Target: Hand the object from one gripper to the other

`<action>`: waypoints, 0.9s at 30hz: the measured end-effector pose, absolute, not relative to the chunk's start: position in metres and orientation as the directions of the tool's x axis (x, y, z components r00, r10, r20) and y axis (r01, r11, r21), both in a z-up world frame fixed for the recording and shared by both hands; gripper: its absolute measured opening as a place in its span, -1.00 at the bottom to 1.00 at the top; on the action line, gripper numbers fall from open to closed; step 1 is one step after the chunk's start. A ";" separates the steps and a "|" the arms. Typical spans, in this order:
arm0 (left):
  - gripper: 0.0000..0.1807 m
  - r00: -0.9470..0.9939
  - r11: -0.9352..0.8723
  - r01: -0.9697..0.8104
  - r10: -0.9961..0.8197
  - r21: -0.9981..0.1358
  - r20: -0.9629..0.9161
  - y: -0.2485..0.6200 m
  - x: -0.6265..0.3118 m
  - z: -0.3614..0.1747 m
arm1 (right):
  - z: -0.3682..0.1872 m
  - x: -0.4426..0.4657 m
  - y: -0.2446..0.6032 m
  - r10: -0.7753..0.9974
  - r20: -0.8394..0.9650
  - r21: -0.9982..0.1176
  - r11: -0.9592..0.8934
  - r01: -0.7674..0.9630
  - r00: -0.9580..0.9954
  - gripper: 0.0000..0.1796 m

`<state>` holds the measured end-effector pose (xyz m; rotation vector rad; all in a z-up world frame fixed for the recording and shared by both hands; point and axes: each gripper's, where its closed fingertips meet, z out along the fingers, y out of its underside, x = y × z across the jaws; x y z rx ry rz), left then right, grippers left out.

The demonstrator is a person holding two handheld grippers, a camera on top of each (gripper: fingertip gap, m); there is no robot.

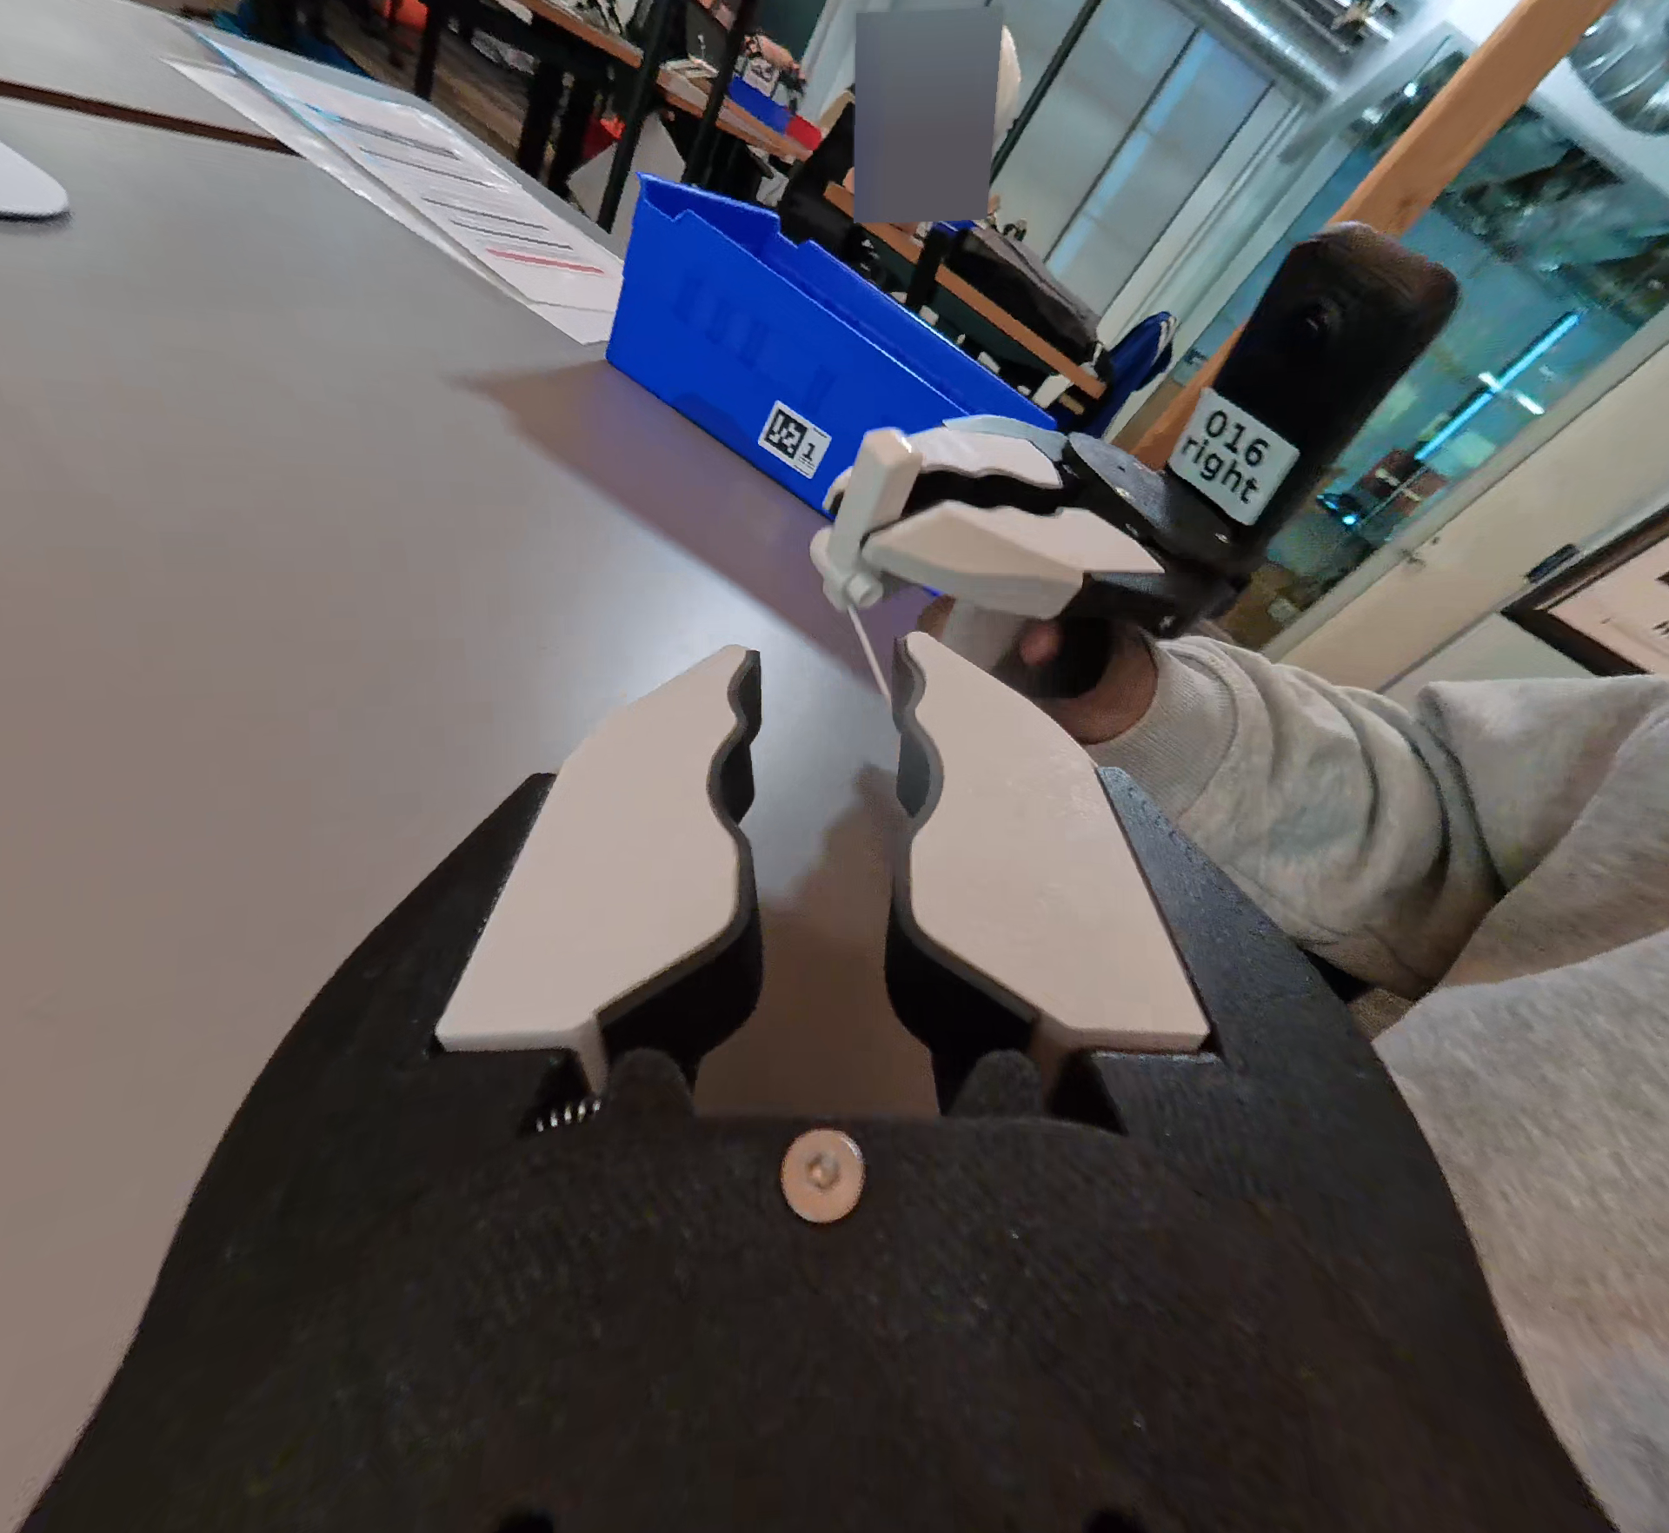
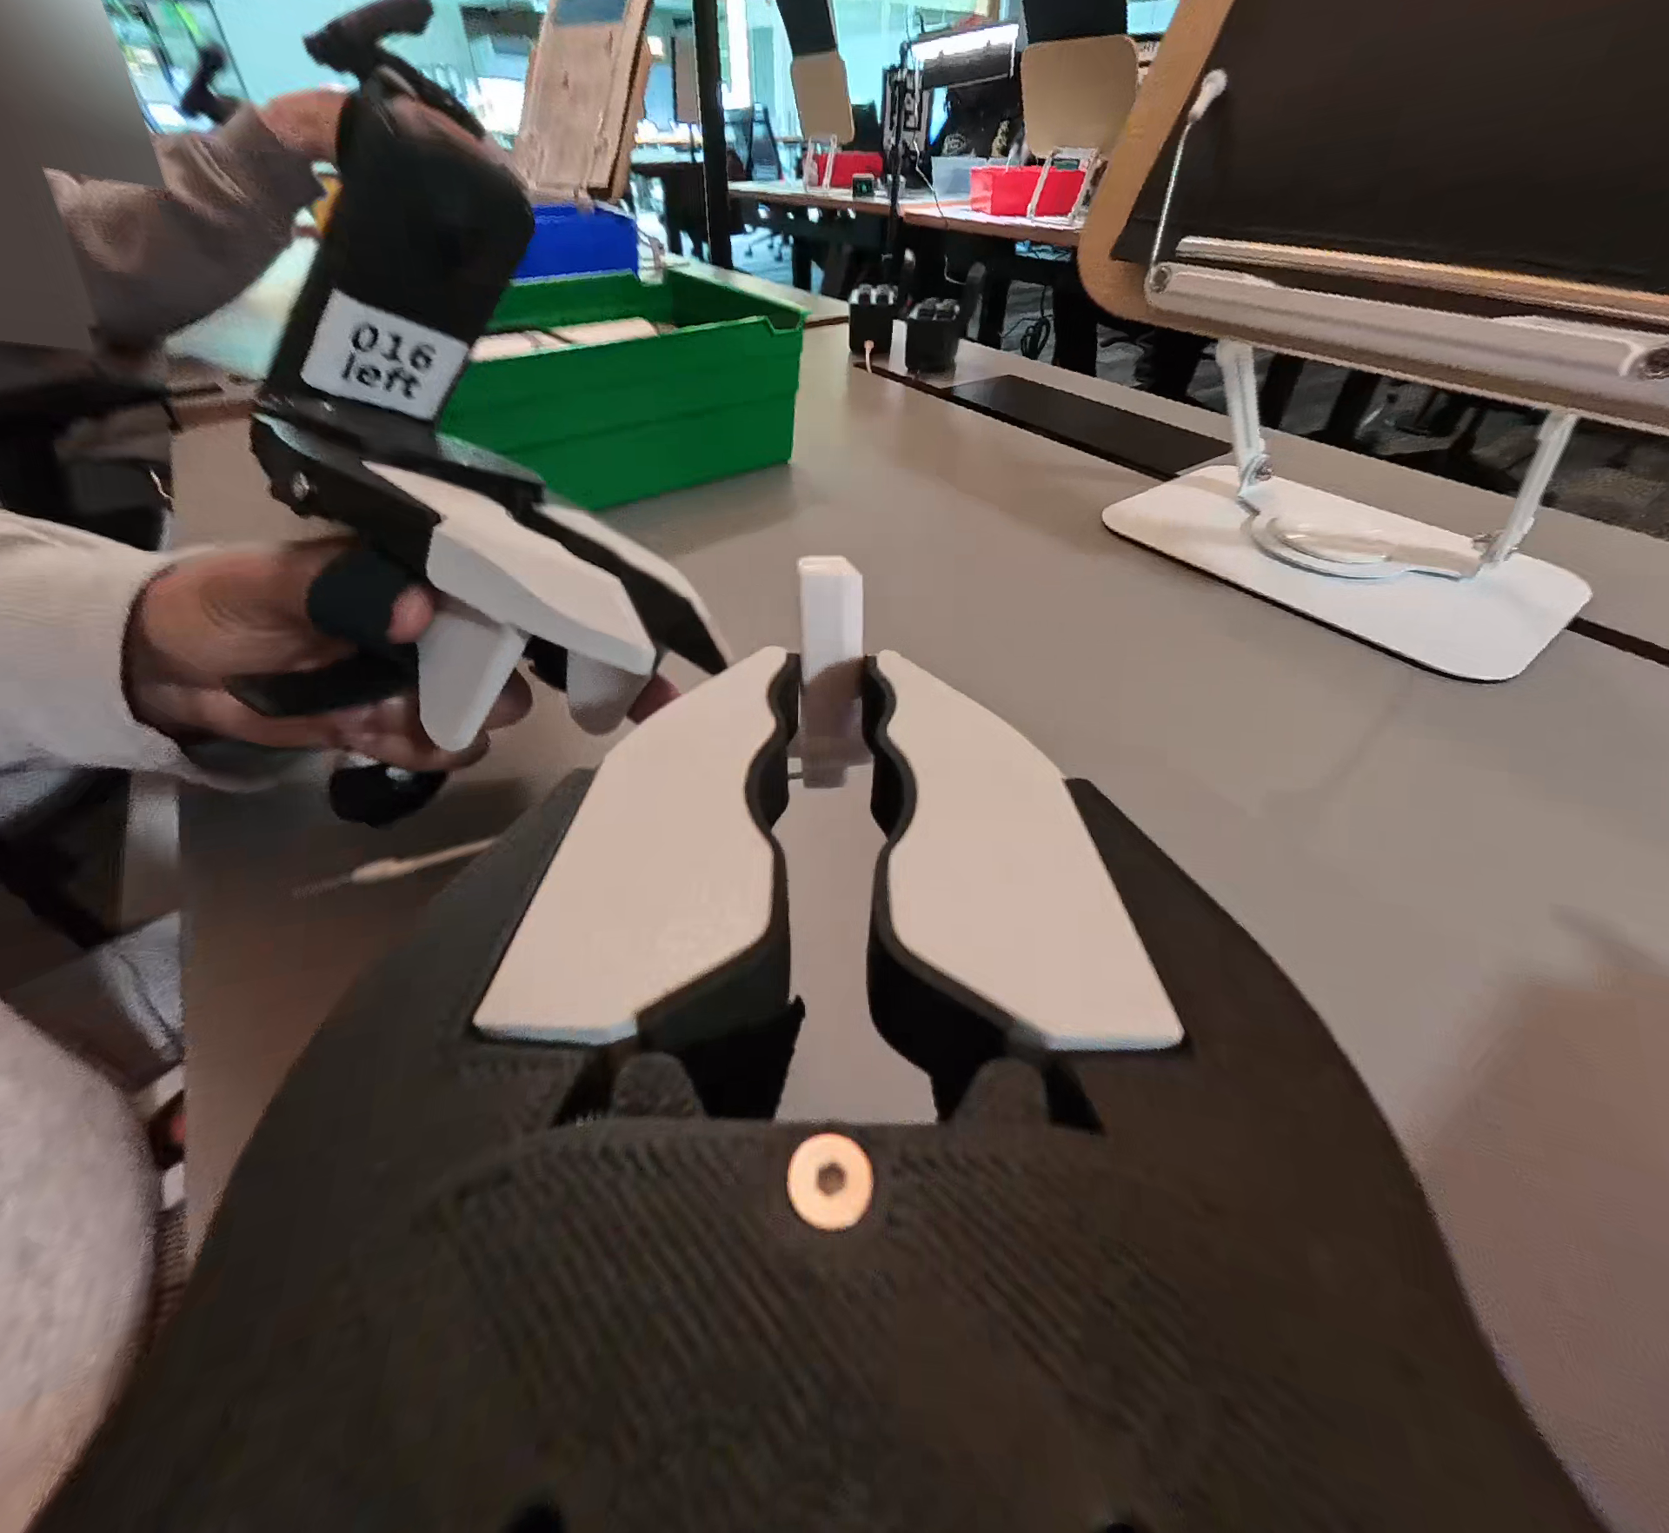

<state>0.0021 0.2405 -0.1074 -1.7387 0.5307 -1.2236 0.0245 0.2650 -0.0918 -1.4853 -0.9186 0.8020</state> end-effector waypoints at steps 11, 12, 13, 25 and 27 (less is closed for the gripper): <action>-0.89 0.141 -0.701 0.134 -0.686 -0.700 0.714 0.218 0.017 -0.109 | -0.075 0.034 0.265 0.907 -0.238 -0.971 -0.208 -0.122 0.348 -0.85; -0.87 0.071 -0.745 0.124 -0.652 -0.655 0.755 0.212 0.020 -0.107 | -0.074 0.035 0.266 0.906 -0.243 -0.969 -0.210 -0.131 0.345 -0.85; -0.84 0.013 -0.782 0.109 -0.617 -0.614 0.787 0.207 0.022 -0.106 | -0.074 0.036 0.267 0.906 -0.246 -0.968 -0.211 -0.136 0.345 -0.85; -0.74 -0.246 -0.935 -0.059 -0.327 -0.350 0.913 0.175 0.034 -0.107 | -0.075 0.044 0.274 0.895 -0.235 -0.970 -0.195 -0.142 0.380 -0.85; -0.72 -0.285 -0.944 -0.066 -0.292 -0.323 0.913 0.173 0.034 -0.102 | -0.076 0.044 0.274 0.895 -0.221 -0.974 -0.184 -0.130 0.387 -0.85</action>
